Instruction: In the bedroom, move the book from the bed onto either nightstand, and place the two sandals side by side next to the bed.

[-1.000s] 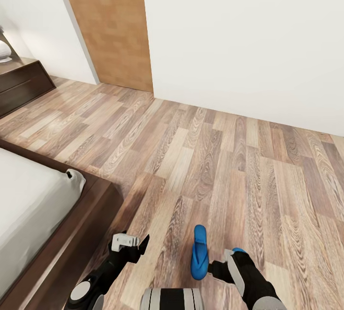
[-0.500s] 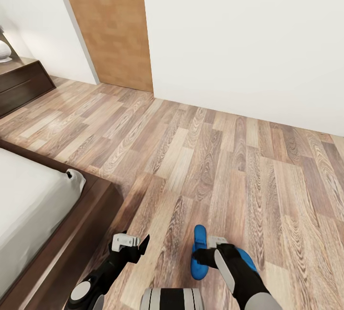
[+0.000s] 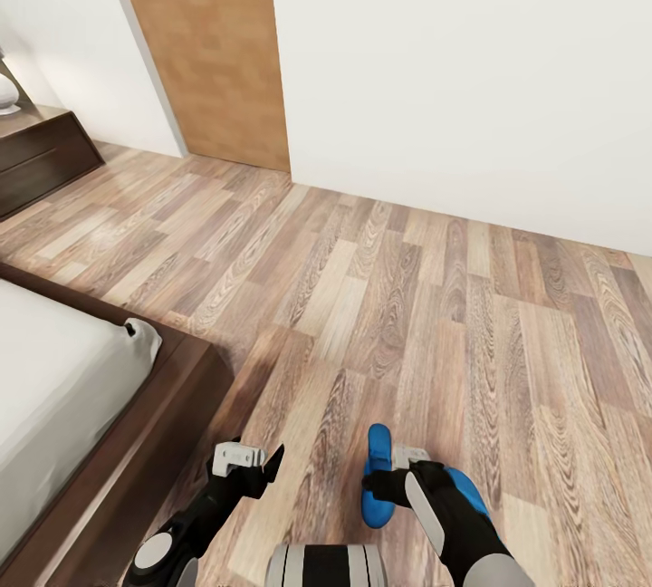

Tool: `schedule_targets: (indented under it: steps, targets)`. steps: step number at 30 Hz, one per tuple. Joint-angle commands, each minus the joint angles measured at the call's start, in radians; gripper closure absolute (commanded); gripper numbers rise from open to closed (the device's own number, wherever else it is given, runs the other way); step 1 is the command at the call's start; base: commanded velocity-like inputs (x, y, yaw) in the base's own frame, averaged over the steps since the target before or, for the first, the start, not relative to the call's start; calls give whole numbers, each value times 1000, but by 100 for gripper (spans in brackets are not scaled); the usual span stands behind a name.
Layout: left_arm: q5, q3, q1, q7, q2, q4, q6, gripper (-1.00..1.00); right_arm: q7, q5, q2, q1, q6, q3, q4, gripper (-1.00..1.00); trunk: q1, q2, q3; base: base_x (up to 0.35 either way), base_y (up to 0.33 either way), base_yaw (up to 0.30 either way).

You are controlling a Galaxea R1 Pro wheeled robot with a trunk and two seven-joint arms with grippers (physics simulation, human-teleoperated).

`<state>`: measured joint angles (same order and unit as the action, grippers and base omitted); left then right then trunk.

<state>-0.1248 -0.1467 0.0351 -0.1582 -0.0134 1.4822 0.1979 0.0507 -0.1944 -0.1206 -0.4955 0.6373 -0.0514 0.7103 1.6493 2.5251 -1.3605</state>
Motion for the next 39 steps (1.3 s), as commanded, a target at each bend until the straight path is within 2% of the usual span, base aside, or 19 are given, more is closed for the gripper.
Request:
schedule_targets:
  steps: [1,39]
  targets:
    - [-10,1,0,-3,0,1,8,-100,5,-8,1,0,4,-2,1,-100,0,1,-5,0,0,0]
    - [-11,4,0,0,0,6,9,-100,6,-8,1,0,4,-2,1,-100,17,9,-148,0,0,0]
